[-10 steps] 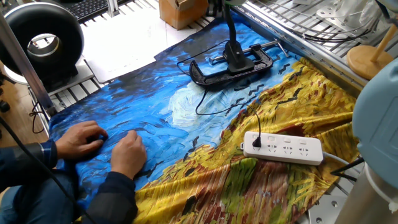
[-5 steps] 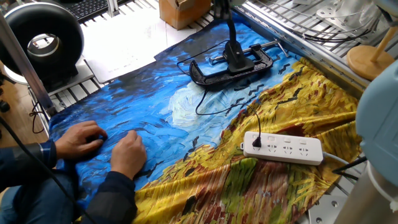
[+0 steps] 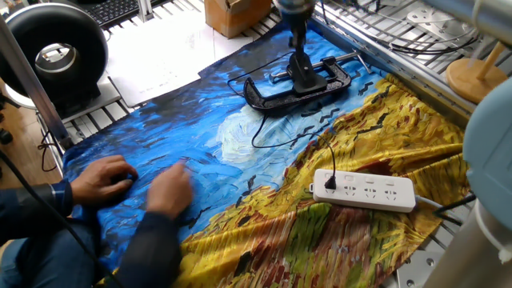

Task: Turn on the desk lamp by pressing the button

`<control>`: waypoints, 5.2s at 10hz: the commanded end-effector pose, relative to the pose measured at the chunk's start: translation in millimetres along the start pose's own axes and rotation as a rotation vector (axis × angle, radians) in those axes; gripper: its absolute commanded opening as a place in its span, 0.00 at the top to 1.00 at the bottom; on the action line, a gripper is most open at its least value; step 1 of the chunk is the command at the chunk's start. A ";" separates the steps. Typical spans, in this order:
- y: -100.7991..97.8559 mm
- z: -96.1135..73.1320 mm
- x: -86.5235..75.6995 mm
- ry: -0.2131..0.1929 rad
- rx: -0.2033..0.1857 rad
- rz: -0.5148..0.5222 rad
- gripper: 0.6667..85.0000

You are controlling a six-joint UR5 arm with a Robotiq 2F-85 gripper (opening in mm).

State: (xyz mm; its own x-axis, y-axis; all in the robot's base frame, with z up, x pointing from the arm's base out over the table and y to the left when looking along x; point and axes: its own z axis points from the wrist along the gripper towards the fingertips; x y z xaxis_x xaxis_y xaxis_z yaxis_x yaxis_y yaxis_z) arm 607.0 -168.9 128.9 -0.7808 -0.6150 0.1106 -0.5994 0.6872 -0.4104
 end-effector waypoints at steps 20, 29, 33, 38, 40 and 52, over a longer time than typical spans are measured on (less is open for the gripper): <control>101.7 9.1 -34.7 -0.105 -0.145 0.197 1.00; 96.6 29.4 -42.9 -0.126 -0.137 0.146 1.00; 96.4 30.4 -42.0 -0.125 -0.139 0.142 1.00; 97.4 33.3 -42.4 -0.123 -0.146 0.139 1.00; 105.2 20.4 -36.7 -0.099 -0.169 0.168 1.00; 167.0 -178.6 -70.6 -0.018 -0.513 0.739 1.00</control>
State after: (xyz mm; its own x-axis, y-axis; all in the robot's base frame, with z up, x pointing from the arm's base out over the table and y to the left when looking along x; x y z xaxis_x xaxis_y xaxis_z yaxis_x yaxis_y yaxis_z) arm 528.7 28.5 185.5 -0.9995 -0.0094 -0.0297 -0.0103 0.9995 0.0289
